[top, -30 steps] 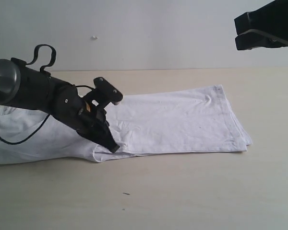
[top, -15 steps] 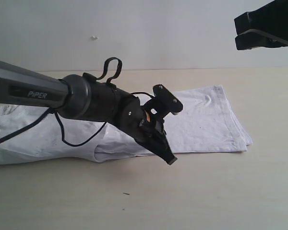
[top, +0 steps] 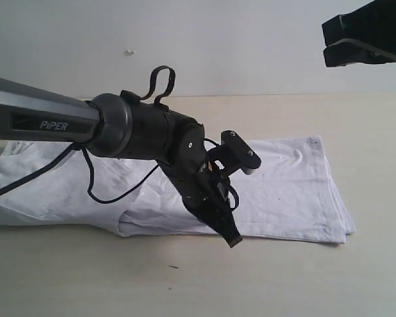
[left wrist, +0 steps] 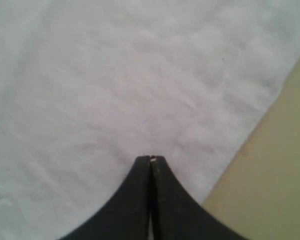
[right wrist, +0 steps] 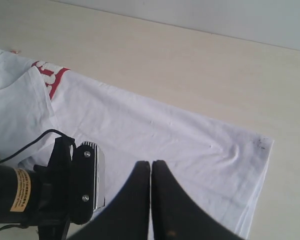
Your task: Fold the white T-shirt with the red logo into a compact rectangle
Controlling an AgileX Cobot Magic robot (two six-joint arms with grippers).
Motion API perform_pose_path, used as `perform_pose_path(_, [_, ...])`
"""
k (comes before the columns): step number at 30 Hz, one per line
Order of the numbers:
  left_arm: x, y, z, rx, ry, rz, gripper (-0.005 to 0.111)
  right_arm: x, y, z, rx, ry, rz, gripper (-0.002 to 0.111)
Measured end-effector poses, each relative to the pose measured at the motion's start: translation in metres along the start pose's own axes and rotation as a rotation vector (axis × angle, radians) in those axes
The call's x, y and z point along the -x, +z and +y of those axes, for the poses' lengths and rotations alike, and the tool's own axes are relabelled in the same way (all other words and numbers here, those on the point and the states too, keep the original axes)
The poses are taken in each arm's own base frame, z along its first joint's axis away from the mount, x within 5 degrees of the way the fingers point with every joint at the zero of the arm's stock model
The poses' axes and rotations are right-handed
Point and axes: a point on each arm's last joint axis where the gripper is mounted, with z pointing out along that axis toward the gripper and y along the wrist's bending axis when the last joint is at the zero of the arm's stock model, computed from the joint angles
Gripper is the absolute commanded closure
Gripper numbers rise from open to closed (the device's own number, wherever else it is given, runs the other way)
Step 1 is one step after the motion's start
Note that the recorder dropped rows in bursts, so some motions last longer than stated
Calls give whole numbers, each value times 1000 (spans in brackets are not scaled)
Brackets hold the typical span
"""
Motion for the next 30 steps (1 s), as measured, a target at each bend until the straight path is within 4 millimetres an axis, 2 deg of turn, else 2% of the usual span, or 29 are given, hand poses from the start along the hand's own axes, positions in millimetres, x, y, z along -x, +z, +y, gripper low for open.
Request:
perform_pose_path(8, [9,-22,-2,-2,-21,-56,107,0,0,0,0,0,0,106])
perform_pose_path(11, [13,-37,-1,1,-23,-80,107,0,0,0,-1,-2,1,106])
perform_pose_path(16, [8,-73,21,31,-91,-120,107,-1,0,0,-3,-6,6,106])
perform_pose_path(21, [-24,-111,63,97,-230,-146,107,-1,0,0,-1,-6,11,106])
perform_pose_path(27, [-81,-158,118,211,-429,-180,107,-1,0,0,-1,-6,12,106])
perform_pose_path(30, [-112,-183,148,271,-589,-212,106,-1,0,0,-1,-6,12,106])
